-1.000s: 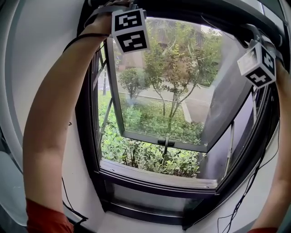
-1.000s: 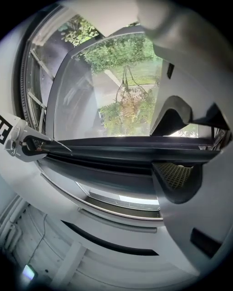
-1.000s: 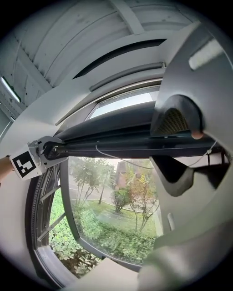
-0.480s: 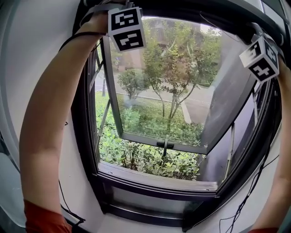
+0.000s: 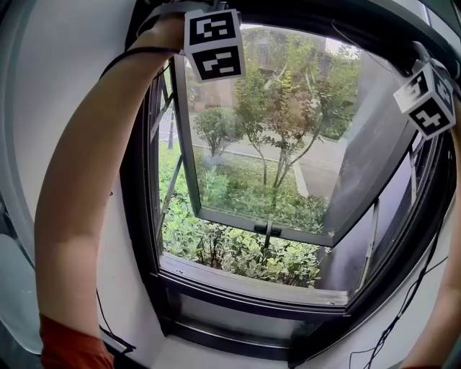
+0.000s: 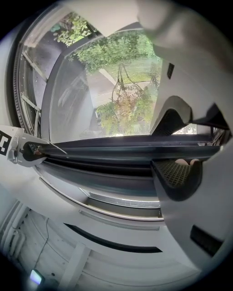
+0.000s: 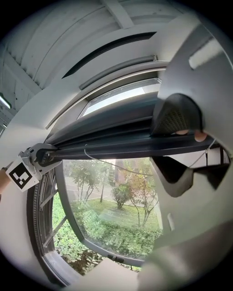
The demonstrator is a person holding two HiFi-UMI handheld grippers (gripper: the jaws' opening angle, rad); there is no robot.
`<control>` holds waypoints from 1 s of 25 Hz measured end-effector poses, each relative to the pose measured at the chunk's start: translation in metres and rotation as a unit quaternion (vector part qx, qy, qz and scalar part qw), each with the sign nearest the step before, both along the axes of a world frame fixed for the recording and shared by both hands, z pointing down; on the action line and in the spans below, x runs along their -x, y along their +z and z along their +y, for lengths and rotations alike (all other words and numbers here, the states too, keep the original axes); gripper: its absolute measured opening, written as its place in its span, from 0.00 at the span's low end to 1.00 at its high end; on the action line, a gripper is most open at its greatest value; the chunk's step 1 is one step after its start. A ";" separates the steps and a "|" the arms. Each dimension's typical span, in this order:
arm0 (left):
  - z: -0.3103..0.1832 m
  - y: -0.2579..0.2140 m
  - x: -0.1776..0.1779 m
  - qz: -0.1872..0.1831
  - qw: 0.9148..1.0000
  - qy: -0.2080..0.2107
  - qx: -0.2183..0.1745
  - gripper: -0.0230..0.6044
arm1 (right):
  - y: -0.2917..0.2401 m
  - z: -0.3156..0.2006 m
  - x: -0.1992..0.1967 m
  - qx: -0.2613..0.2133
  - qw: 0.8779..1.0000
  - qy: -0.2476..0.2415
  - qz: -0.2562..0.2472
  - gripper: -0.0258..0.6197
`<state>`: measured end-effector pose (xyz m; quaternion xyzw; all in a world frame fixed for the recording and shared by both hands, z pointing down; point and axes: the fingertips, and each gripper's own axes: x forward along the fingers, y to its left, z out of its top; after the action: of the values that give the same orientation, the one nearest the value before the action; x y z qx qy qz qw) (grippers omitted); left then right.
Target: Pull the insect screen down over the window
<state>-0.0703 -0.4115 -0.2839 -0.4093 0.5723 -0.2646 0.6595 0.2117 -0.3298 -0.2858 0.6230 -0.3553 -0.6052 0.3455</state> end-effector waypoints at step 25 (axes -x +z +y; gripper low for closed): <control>0.005 0.073 0.001 -0.032 0.997 0.015 0.062 0.30 | 0.071 0.001 0.002 0.051 0.998 -0.020 0.009 0.32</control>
<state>-0.0715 -0.4066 -0.2107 -0.4492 0.5274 -0.3029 0.6544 0.2097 -0.3291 -0.2143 0.5920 -0.3950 -0.5986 0.3677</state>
